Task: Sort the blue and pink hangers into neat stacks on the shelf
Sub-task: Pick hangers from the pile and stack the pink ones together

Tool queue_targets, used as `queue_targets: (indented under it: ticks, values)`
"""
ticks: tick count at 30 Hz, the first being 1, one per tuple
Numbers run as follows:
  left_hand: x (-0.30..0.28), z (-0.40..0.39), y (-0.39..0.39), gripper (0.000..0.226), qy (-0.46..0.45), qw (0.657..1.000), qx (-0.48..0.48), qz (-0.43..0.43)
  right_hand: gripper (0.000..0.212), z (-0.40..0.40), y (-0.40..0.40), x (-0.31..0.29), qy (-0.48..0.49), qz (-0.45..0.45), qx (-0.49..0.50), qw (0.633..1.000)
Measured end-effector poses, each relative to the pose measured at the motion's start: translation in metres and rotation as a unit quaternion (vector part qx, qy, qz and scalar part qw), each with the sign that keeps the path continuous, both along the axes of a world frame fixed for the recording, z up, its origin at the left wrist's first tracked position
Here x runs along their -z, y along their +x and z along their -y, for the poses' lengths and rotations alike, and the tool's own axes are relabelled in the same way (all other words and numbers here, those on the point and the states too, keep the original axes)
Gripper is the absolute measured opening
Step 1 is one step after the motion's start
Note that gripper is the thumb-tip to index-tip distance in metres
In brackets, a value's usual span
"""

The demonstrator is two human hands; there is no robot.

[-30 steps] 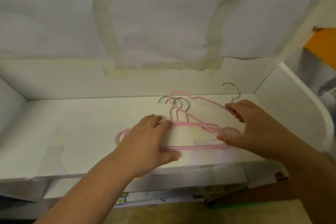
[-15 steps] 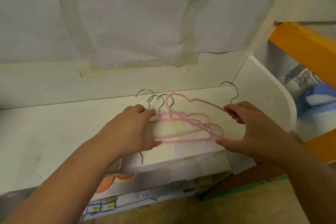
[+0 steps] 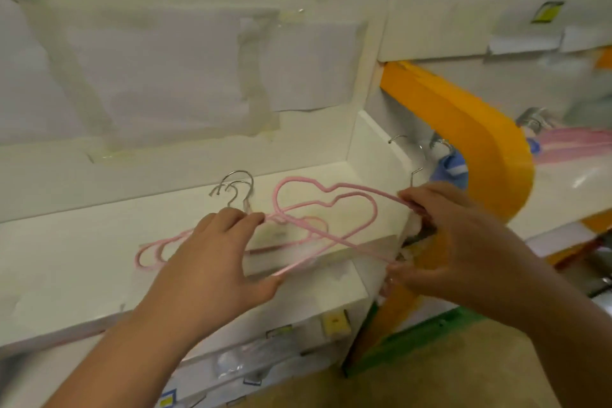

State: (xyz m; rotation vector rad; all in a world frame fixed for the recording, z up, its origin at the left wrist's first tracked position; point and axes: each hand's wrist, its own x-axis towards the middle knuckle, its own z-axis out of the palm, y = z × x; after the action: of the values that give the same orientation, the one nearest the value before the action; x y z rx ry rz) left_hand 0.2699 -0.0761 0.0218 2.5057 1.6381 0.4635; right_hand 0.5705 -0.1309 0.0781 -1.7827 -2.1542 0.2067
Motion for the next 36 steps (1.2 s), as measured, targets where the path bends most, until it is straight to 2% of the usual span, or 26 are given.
queue_targets:
  ticks: [8, 11, 18, 24, 29, 36]
  values:
    - [-0.024, 0.094, 0.126, 0.089, 0.012, 0.996, 0.078, -0.029, 0.087, 0.142, 0.118, -0.009, 0.001, -0.044, 0.088, 0.995]
    - [-0.026, 0.125, 0.183, 0.088, 0.007, 0.991, 0.128, -0.026, 0.088, 0.19, 0.165, -0.011, -0.003, -0.025, 0.128, 0.991]
    - [-0.018, 0.146, 0.307, 0.093, 0.025, 0.98, 0.192, -0.034, 0.084, 0.253, 0.263, -0.017, -0.017, -0.032, 0.23, 0.973]
    - [-0.004, 0.107, 0.404, 0.086, 0.004, 0.977, 0.213, -0.023, 0.09, 0.23, 0.341, -0.009, -0.011, -0.009, 0.279, 0.96]
    - [0.002, 0.051, 0.485, 0.076, -0.005, 0.975, 0.224, -0.002, 0.083, 0.179, 0.403, -0.007, -0.011, -0.01, 0.278, 0.96]
    - [0.003, -0.029, 0.576, 0.081, -0.014, 0.971, 0.24, -0.007, 0.072, 0.092, 0.498, -0.004, -0.018, -0.037, 0.266, 0.963]
